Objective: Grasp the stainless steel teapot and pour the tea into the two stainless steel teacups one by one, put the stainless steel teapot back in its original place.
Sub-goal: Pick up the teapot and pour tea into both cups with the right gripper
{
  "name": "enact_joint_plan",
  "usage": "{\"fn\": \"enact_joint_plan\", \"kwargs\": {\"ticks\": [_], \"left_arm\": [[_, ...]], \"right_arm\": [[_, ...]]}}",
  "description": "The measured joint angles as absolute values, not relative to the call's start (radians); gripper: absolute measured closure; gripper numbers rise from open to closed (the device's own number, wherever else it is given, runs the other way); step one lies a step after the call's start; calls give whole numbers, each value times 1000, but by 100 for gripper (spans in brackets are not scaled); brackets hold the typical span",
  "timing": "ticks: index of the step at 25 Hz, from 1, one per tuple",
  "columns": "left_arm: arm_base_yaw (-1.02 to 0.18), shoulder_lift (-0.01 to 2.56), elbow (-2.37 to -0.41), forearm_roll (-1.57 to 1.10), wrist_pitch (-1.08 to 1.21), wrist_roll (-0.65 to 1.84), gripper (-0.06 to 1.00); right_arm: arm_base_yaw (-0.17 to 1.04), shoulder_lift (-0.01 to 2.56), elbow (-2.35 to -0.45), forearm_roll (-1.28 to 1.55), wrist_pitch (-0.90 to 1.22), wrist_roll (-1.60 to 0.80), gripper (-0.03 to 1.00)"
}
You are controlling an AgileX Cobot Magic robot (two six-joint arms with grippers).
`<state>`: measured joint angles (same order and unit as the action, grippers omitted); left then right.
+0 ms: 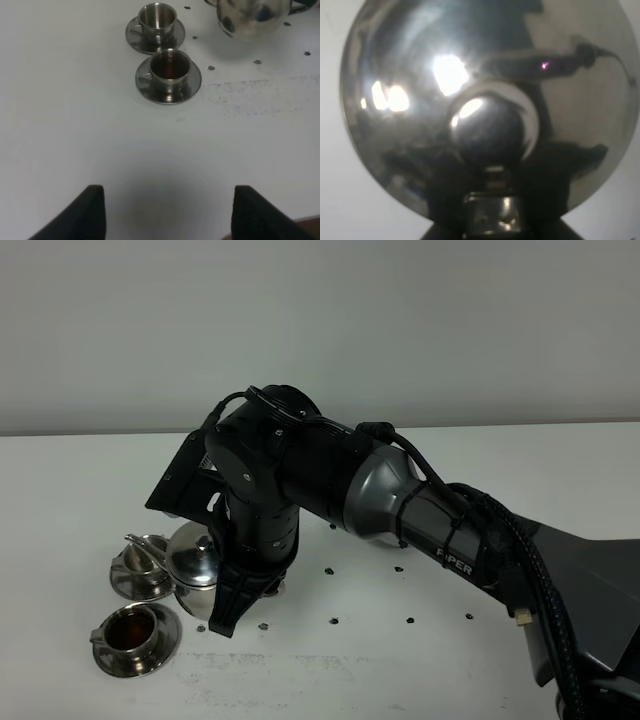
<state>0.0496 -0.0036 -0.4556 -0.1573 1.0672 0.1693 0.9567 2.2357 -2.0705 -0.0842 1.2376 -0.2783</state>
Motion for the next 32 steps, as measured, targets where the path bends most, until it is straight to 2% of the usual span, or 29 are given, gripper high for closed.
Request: {"fn": "enact_joint_plan", "kwargs": {"ticks": [15,32], "left_arm": [[50,-4,-456,-157,1067,169,40],[50,-4,-456,-157,1067,169,40]], "right_arm": [[936,2239,-1882,40,1180,-205,79],[928,2260,-1871,51,1136,-205,79]]}}
